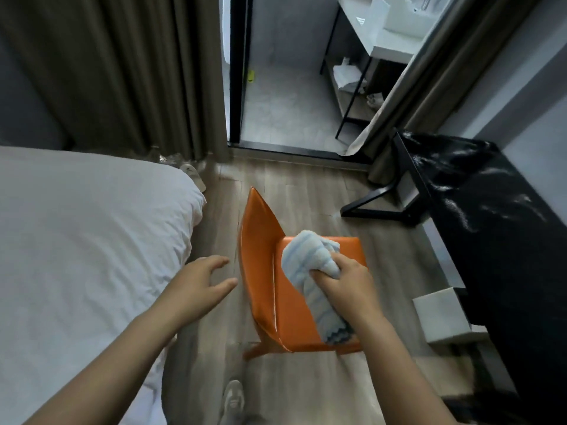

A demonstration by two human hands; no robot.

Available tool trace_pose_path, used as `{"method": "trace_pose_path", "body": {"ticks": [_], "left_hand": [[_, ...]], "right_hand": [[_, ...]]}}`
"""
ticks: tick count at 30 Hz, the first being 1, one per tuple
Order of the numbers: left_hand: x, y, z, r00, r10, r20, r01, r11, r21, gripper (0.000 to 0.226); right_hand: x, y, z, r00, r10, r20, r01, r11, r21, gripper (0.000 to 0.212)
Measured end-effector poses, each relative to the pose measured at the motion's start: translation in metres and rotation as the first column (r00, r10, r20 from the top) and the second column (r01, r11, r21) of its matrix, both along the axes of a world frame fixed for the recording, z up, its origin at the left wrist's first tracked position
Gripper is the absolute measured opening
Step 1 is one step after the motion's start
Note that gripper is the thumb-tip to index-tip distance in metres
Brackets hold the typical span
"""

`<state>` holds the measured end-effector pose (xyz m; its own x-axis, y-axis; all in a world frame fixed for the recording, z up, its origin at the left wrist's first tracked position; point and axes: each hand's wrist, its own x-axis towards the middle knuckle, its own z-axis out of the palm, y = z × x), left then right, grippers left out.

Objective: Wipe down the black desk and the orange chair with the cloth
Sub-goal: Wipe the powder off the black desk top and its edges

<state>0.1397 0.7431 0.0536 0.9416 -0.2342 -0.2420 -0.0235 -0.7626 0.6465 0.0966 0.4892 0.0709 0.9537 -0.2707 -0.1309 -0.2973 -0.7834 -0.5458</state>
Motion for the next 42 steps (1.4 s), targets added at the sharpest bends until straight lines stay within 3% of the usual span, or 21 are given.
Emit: {"method": "trace_pose_path", "body": {"ticks": [11,19,23,31,39,42], "left_hand": [[0.147,-0.030,0.018,0.986,-0.138,0.089,0.134,0.990,0.050,0.054],[0.248,-0.057,0.004,0.949,-0.305,0.076,0.299,0.951,0.078,0.054],[0.318,-0.074,-0.012,0.903,-0.427,0.045,0.423,0.903,0.080,0.056],[0.455,-0.104,-0.006,0.762,-0.646,0.037,0.642,0.762,0.091,0.055],[0.517,-0.186,0.006,0.567,-0.822,0.055,0.816,0.569,0.103,0.054],[0.536,-0.222,0.006,0.539,-0.838,0.080,0.830,0.545,0.120,0.054]], "right_hand": [[0.117,-0.017,0.009,0.980,-0.173,0.102,0.164,0.982,0.092,0.019],[0.176,-0.035,-0.001,0.929,-0.369,0.030,0.361,0.921,0.145,0.016],[0.211,-0.042,-0.013,0.868,-0.497,0.008,0.495,0.866,0.062,0.019],[0.295,-0.020,-0.011,0.719,-0.695,-0.008,0.694,0.717,0.066,0.024],[0.329,-0.050,-0.002,0.529,-0.848,0.011,0.847,0.529,0.049,0.021],[0.344,-0.076,-0.009,0.478,-0.878,0.039,0.875,0.479,0.065,0.022]]}}
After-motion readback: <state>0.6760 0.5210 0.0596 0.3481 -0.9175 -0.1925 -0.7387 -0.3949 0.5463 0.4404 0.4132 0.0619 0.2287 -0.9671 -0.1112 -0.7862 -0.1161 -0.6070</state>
